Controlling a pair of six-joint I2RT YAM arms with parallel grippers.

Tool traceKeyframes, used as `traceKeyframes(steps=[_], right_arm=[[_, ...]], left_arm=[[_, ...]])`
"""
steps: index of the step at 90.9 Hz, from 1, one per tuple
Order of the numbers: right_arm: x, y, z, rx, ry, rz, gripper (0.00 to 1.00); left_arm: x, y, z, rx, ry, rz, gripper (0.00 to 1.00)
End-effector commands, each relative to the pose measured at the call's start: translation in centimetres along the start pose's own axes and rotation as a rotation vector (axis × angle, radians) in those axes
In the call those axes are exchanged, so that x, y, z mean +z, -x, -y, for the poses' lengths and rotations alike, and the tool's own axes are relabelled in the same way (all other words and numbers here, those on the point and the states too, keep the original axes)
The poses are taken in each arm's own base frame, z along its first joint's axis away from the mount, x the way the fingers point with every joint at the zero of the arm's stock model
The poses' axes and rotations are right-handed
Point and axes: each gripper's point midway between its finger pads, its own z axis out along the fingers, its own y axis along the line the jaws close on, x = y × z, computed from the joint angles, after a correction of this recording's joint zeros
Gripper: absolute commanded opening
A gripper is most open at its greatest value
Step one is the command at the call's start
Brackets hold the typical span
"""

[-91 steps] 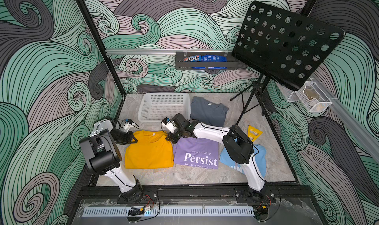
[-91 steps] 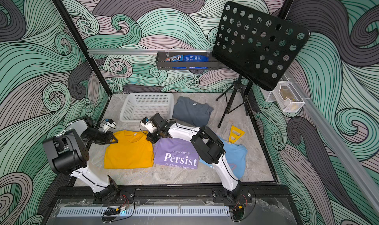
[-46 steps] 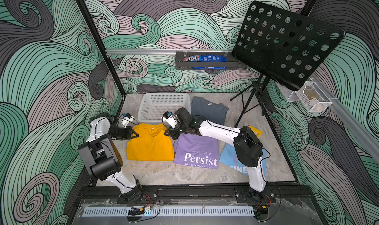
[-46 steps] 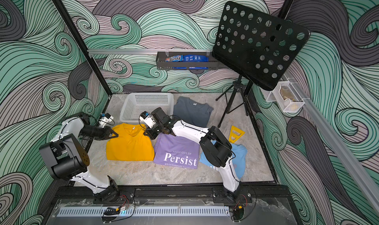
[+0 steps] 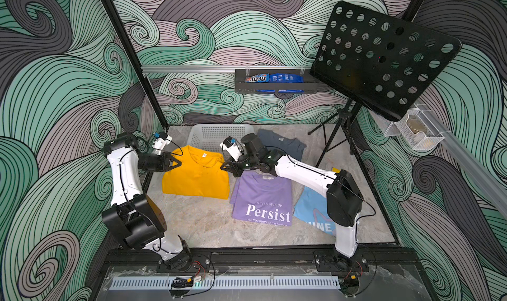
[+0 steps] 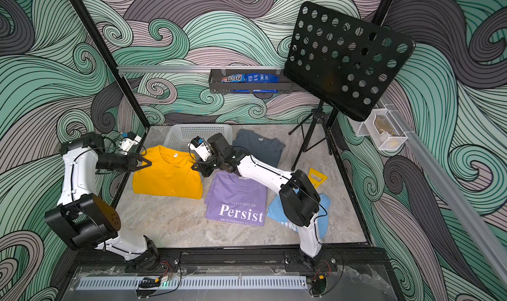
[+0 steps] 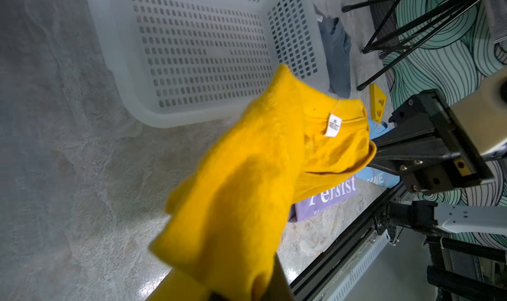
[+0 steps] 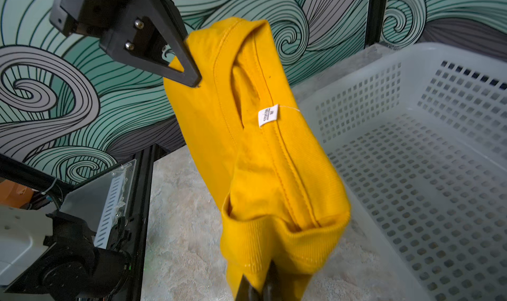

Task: Put the folded t-shirts into the basket
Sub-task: Place the T-shirt in the bin.

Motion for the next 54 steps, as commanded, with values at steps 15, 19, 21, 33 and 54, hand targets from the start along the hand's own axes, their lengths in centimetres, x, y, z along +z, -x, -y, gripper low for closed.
traceKeyframes(steps=[15, 19, 21, 33, 54], right_arm=[[-4.6, 6.6, 3.6, -0.009, -0.067, 0.131, 0.00], [-5.2, 7.3, 4.8, -0.008, -0.088, 0.142, 0.00], [-5.4, 7.6, 5.4, -0.006, -0.101, 0.148, 0.00], [-6.7, 9.1, 8.7, 0.000, -0.157, 0.175, 0.00], [-6.1, 9.3, 13.5, 0.018, -0.212, 0.170, 0.00]], left_arm=[[-0.4, 6.9, 4.8, 0.065, -0.019, 0.164, 0.00], [0.1, 8.3, 4.8, 0.059, -0.014, 0.183, 0.00], [0.4, 9.0, 4.8, 0.062, -0.011, 0.194, 0.00], [2.8, 11.9, 5.3, 0.073, -0.023, 0.193, 0.00], [7.3, 14.8, 3.1, 0.054, -0.060, 0.132, 0.00]])
